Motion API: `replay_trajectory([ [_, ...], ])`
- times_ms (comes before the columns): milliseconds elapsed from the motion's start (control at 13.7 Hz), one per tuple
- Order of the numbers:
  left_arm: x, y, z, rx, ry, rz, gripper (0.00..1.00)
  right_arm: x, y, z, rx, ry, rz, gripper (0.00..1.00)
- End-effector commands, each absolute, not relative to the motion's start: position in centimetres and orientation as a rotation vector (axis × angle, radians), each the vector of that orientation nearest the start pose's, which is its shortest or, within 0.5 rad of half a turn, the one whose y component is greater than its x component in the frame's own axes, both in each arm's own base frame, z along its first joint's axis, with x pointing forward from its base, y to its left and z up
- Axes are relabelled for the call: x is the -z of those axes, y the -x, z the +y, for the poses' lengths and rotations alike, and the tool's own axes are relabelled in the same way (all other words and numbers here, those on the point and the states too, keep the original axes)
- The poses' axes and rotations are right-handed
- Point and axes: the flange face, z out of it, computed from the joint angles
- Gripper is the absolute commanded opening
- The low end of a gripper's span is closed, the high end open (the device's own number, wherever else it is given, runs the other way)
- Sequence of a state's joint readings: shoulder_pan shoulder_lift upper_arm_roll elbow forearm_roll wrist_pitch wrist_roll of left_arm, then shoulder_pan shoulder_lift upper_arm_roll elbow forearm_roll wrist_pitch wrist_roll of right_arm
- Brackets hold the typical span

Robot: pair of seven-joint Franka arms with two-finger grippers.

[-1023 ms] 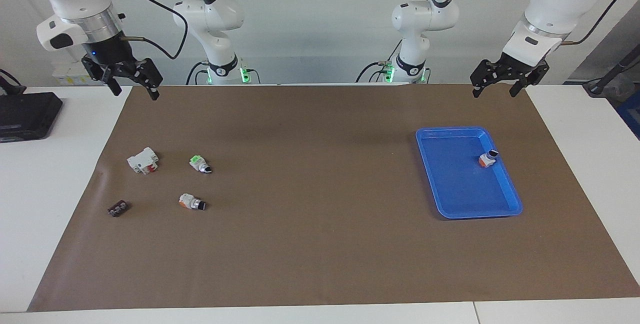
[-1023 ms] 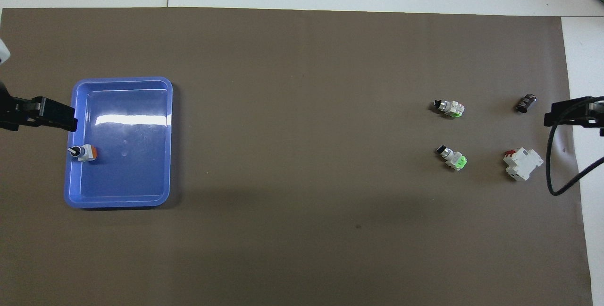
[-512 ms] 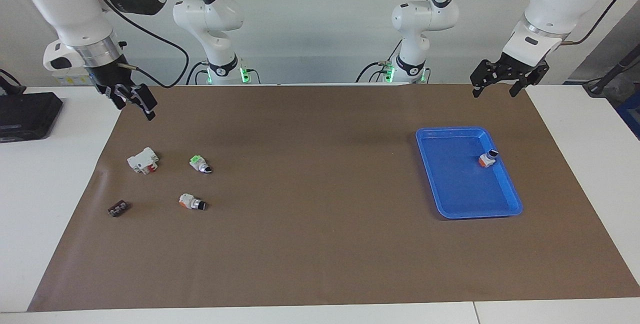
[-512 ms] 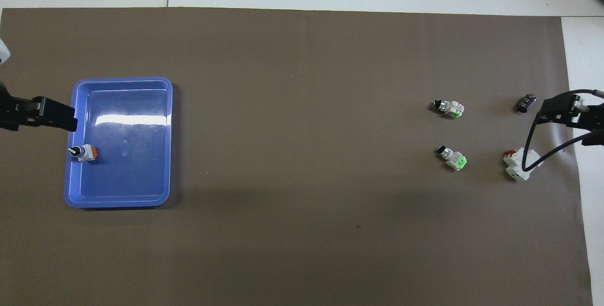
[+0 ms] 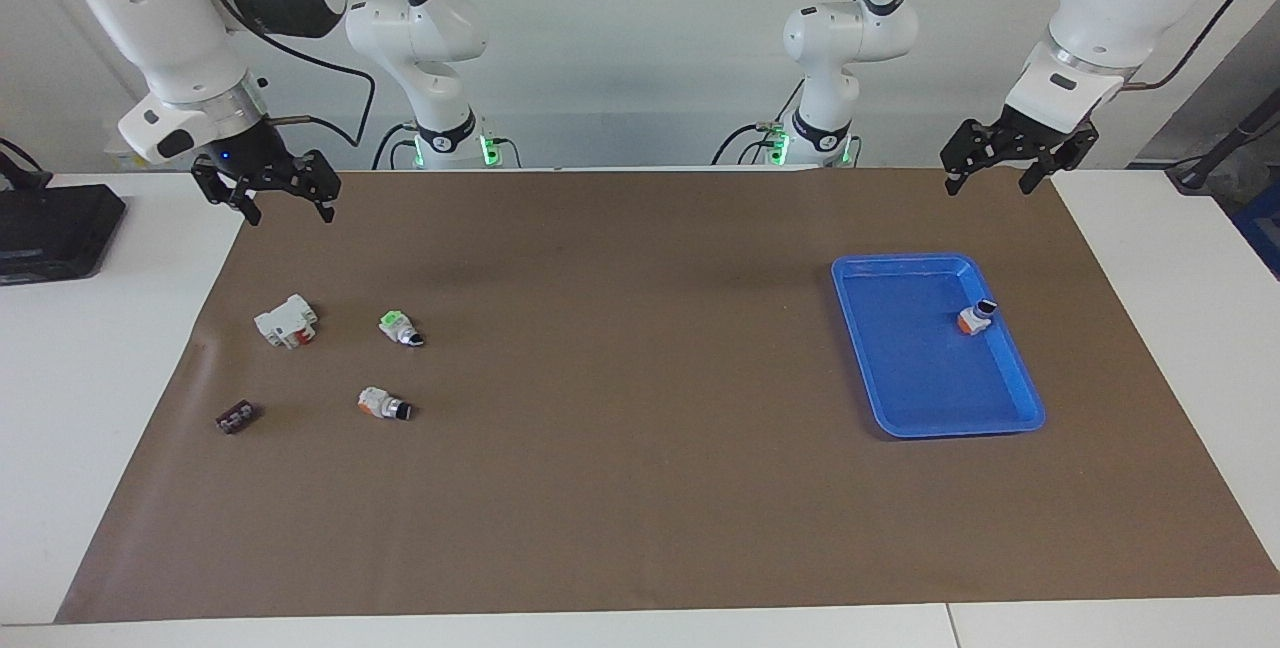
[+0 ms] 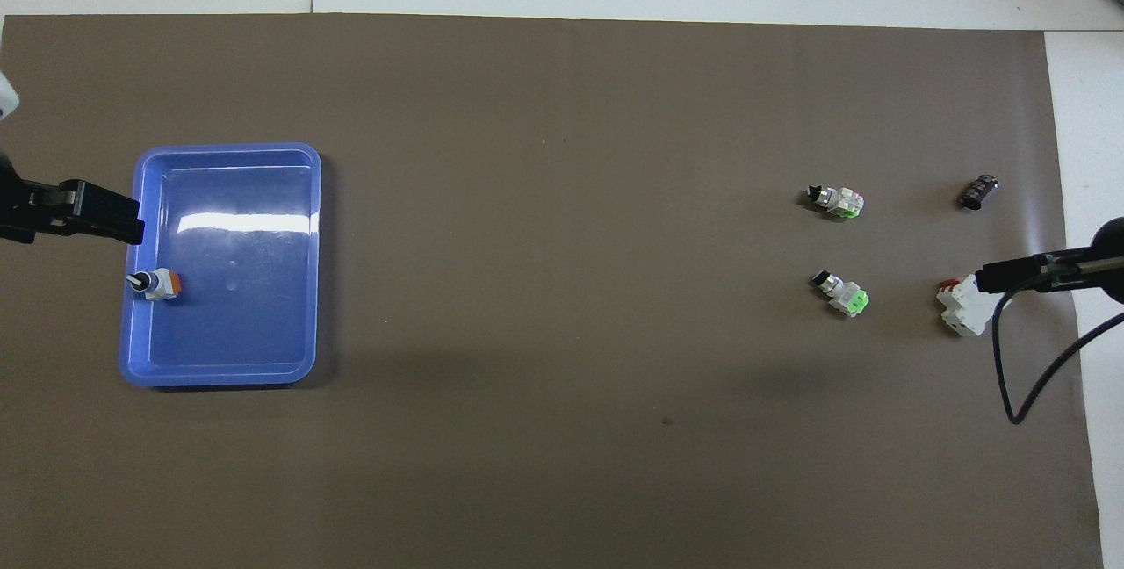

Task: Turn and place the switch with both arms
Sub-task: 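Lower the right gripper and grasp the green-topped switch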

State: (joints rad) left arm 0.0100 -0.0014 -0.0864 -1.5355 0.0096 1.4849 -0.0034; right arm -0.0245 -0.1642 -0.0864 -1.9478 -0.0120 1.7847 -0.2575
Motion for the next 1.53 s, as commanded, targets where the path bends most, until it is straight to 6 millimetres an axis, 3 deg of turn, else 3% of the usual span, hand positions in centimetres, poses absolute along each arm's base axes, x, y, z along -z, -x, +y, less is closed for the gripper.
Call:
replay_trajectory([
  [0, -63.6, -53.6, -3.7, -0.064, 3.129, 0.093, 1.0, -53.1, -49.9, -5.9, 0.078, 3.058, -0.691, 1.0],
  [219, -63.6, -53.6, -3.7, -0.064, 3.129, 0.091, 1.0, -48.7, -50.9, -4.9, 0.124, 2.916, -1.218, 1.0],
  [512, -63.6, -53.6, -3.7, -0.064, 3.129, 0.091, 1.0, -43.2, -51.0, -3.3, 0.174, 2.754, -1.614, 1.0],
  [1169, -63.6, -53.6, -3.7, -0.064, 3.129, 0.091, 1.0, -31.8, -48.5, -1.0, 0.219, 2.741, -1.632, 1.0],
  [1462, -63.6, -53.6, -3.7, -0.064, 3.129, 0.093, 1.0, -30.5, -48.5, -1.4, 0.199, 2.745, -1.622, 1.0],
])
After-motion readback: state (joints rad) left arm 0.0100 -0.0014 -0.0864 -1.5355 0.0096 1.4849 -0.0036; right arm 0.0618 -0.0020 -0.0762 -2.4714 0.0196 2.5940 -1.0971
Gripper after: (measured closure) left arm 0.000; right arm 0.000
